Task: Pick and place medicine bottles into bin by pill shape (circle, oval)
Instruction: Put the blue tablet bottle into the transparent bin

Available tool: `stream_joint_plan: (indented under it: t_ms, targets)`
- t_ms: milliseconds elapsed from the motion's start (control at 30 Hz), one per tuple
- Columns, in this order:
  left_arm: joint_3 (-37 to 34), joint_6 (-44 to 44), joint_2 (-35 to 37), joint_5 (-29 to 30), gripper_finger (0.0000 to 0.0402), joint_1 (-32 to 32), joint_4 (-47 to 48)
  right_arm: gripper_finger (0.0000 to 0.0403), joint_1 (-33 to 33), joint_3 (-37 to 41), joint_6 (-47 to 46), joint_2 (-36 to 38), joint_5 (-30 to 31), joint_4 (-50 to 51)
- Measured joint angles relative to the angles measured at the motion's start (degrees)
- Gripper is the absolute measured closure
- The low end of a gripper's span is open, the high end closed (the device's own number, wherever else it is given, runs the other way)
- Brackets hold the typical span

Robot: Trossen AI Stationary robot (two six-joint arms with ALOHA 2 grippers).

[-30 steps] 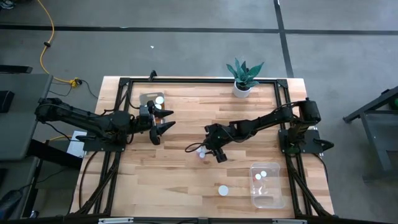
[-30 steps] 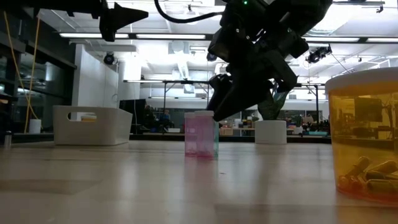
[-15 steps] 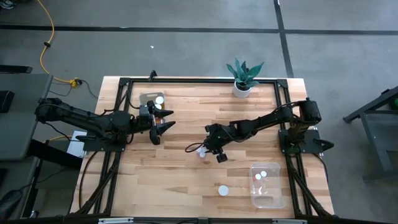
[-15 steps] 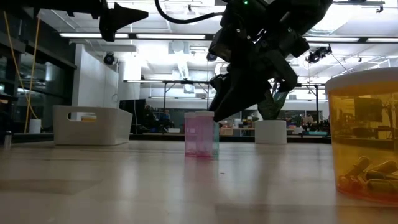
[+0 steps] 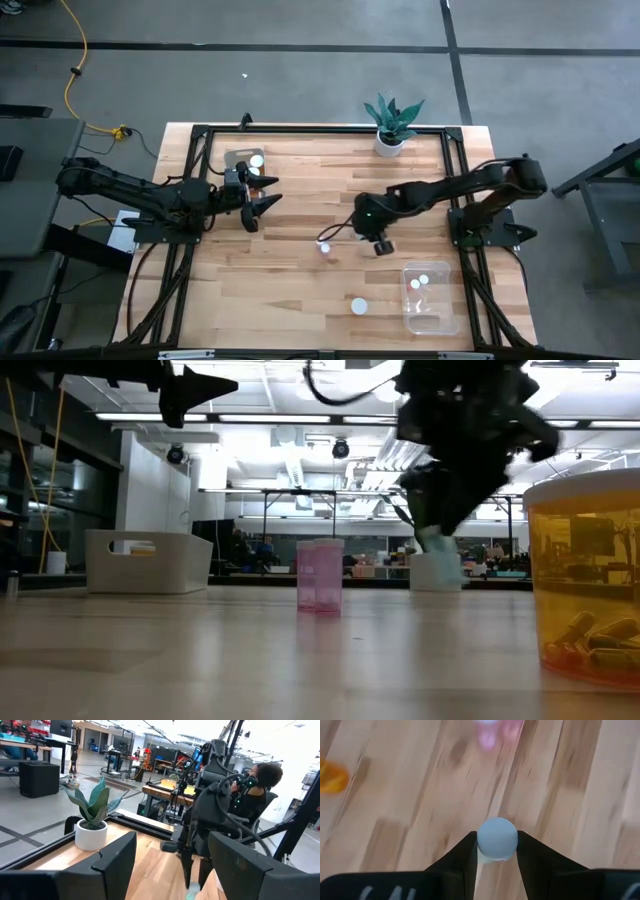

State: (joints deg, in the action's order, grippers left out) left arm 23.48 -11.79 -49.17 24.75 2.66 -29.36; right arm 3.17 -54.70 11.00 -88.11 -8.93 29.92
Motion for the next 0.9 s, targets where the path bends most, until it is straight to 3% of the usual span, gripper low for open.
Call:
stream_joint_plan:
  t_ms: [233, 433, 633, 900]
  targets:
    - [0.01, -0.02, 0.00, 0.00, 0.0163, 0.00, 0.17, 0.0299, 2.86, 11.79, -13.10, 11.65, 2.42, -2.48]
    - [0.01, -0.01, -0.02, 0.00, 0.0163, 0.00, 0.95, 0.0299, 5.06, 18.79, -23.23, 23.61, 13.39, -16.31]
    - [0.01, 0.00, 0.00, -0.02, 0.0163, 0.00, 1.29, 0.0300, 5.08, 19.19, -23.16, 29.88, 23.73, -27.58]
    - [0.01, 0.00, -0.01, -0.04, 0.0163, 0.00, 1.29, 0.0300, 5.10, 19.22, -22.54, 30.78, 25.00, -28.84]
